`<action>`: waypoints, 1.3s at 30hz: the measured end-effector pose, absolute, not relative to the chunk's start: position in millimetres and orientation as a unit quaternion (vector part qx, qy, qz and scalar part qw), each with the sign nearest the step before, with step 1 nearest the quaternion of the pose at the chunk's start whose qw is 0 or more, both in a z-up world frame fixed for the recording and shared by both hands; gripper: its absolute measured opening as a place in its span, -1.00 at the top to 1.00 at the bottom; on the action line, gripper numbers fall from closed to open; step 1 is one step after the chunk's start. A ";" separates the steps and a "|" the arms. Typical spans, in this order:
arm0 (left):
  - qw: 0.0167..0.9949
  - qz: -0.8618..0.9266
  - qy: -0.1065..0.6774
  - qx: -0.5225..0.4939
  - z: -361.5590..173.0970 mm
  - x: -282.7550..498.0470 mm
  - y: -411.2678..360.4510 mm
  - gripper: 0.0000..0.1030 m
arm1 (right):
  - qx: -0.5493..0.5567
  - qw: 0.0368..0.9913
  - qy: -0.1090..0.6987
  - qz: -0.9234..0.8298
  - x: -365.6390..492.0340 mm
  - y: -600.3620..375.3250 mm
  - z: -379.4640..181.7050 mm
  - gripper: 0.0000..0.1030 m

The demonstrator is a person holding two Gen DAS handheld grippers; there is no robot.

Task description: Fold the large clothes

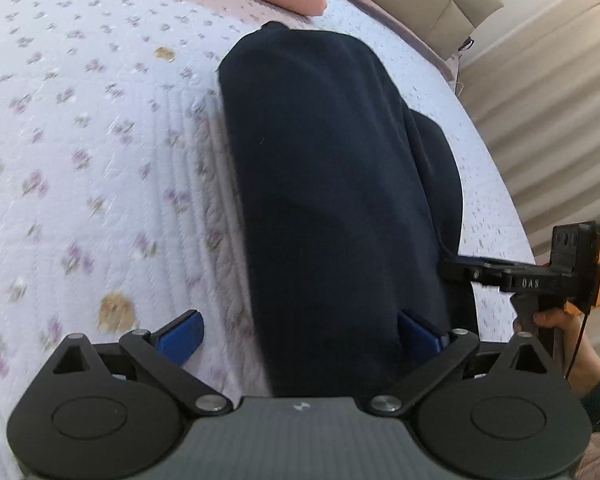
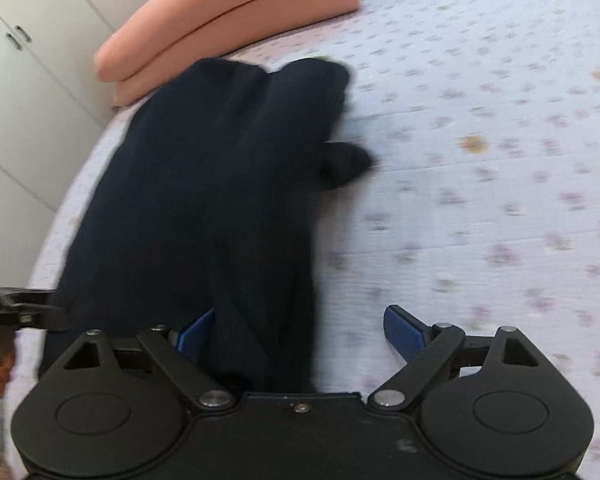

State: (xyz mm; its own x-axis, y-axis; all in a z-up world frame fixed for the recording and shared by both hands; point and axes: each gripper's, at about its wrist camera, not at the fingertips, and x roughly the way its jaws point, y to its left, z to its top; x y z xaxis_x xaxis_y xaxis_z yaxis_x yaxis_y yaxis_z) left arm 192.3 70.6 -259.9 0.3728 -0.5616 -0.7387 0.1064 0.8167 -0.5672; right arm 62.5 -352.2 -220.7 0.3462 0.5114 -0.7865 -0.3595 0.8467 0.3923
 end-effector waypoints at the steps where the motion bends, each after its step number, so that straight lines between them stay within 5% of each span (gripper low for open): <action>1: 0.802 -0.205 0.519 -0.215 -261.4 187.0 59.8 -1.00 | 0.081 0.818 0.506 0.262 63.8 -352.2 -221.1 -1.00; 8: 0.808 -0.161 0.539 -0.177 -245.8 167.5 54.3 -1.00 | 0.069 0.832 0.506 0.217 50.2 -361.4 -211.3 -1.00; 13: 0.801 -0.074 0.578 -0.140 -208.7 158.8 59.7 -0.92 | -0.038 0.848 0.520 0.095 26.1 -369.4 -178.6 -1.00; 17: 0.836 -0.050 0.543 -0.069 -152.8 147.3 42.9 -0.92 | 0.037 0.853 0.501 0.142 6.9 -382.9 -116.5 -1.00; 23: 0.872 -0.058 0.486 -0.024 -93.2 139.8 3.5 -0.99 | -0.004 0.862 0.447 0.238 -20.7 -325.1 -48.4 -1.00; 29: 0.885 -0.046 0.463 -0.027 -77.5 123.9 -18.8 -1.00 | -0.103 0.855 0.439 0.256 -50.9 -271.5 -52.9 -1.00; 39: 0.874 -0.051 0.484 -0.005 -91.6 112.6 -36.3 -1.00 | -0.113 0.829 0.501 0.223 -57.9 -285.3 -78.4 -1.00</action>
